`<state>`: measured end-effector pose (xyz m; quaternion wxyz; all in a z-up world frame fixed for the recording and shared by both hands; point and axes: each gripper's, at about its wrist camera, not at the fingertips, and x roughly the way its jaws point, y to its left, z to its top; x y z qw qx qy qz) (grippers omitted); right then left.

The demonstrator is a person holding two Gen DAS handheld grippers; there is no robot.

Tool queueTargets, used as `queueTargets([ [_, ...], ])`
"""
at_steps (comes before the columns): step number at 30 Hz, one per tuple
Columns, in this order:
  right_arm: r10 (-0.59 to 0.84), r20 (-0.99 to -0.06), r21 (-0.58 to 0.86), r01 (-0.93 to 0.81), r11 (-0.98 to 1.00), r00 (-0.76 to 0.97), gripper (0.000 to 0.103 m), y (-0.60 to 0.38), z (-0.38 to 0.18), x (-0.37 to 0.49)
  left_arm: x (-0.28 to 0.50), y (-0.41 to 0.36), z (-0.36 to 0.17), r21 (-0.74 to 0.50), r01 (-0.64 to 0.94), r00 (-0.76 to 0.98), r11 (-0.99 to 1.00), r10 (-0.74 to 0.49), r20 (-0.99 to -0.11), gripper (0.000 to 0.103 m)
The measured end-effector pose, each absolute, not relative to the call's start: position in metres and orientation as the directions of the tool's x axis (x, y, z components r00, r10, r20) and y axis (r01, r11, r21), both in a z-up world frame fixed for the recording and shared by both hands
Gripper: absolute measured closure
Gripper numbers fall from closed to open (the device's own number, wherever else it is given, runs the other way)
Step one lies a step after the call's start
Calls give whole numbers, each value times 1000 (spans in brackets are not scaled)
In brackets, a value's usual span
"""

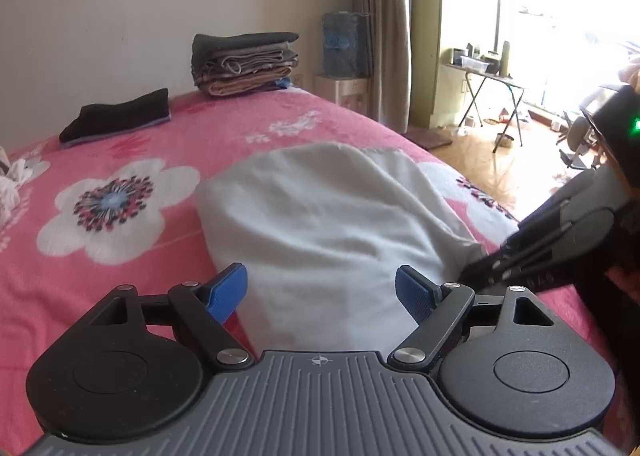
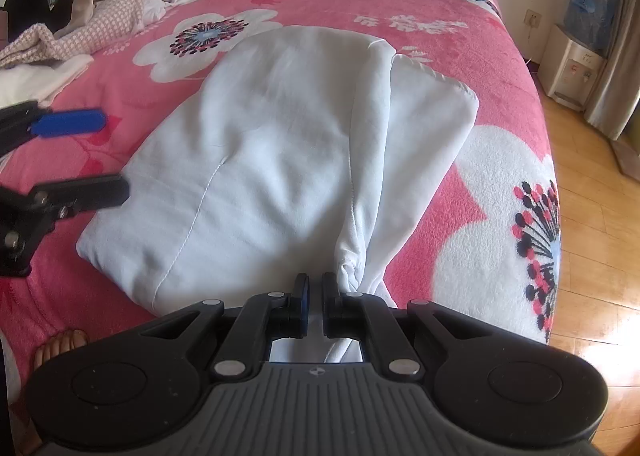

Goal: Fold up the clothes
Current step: 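Smooth the folded shirt edge with the right gripper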

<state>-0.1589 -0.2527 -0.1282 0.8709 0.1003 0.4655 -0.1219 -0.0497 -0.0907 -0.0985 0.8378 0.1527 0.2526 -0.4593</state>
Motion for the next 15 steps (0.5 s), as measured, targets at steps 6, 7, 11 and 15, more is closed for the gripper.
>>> queueTargets([
  [6, -119, -833, 64, 308, 949, 540, 98, -253, -128, -160, -39, -113, -121, 9, 853, 402, 522, -646, -649, 29],
  [7, -119, -832, 67, 311, 948, 541, 98, -253, -129, -160, -38, -113, -125, 7, 852, 400, 523, -643, -654, 29],
  [11, -124, -828, 72, 323, 944, 547, 98, -252, -127, -161, -35, -111, -130, -14, 850, 389, 526, -647, -656, 28],
  [15, -122, -820, 98, 346, 933, 559, 94, -254, -121, -164, -33, -109, -130, -35, 848, 377, 529, -648, -662, 28],
])
